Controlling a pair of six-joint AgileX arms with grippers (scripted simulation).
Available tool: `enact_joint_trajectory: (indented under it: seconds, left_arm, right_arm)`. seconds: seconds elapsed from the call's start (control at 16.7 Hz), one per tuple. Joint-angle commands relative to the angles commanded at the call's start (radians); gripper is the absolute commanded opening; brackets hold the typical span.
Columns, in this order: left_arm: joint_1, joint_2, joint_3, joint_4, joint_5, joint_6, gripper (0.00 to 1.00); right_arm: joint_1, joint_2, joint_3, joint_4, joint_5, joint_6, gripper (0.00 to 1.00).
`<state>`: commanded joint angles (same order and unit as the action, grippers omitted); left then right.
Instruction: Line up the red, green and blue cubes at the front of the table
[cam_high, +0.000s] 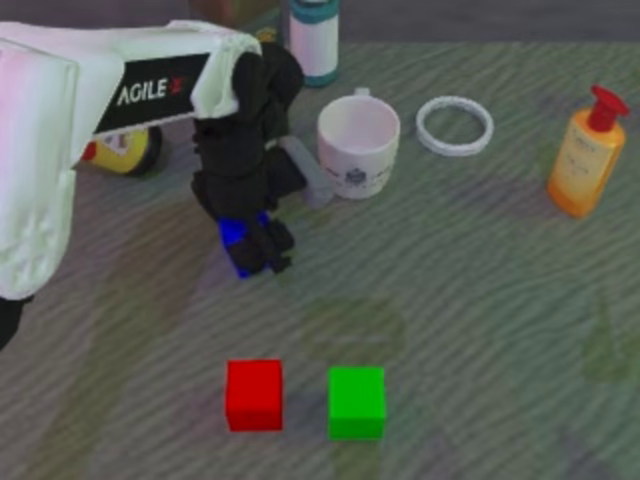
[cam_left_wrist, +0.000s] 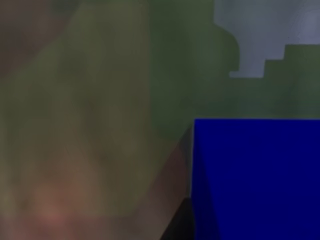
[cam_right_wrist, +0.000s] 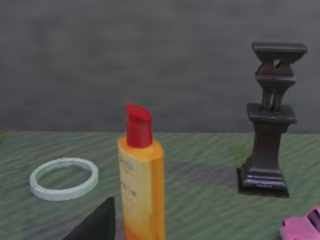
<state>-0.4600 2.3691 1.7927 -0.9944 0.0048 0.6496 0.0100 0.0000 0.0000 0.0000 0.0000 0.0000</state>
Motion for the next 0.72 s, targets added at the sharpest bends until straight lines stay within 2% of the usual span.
enact_joint_trajectory:
  seconds: [0.24,0.54,0.72]
  left_arm:
    - [0.006,-0.014,0.034,-0.044,0.002,-0.001,0.00]
    - [0.018,-0.061,0.151,-0.218,0.001,-0.001,0.00]
    - [0.020,-0.071,0.168,-0.237,0.001,-0.002,0.00]
  right_arm:
    - [0.000,0.000,0.000,0.000,0.000,0.000,1.00]
    - [0.000,0.000,0.000,0.000,0.000,0.000,1.00]
    - [0.000,0.000,0.000,0.000,0.000,0.000,1.00]
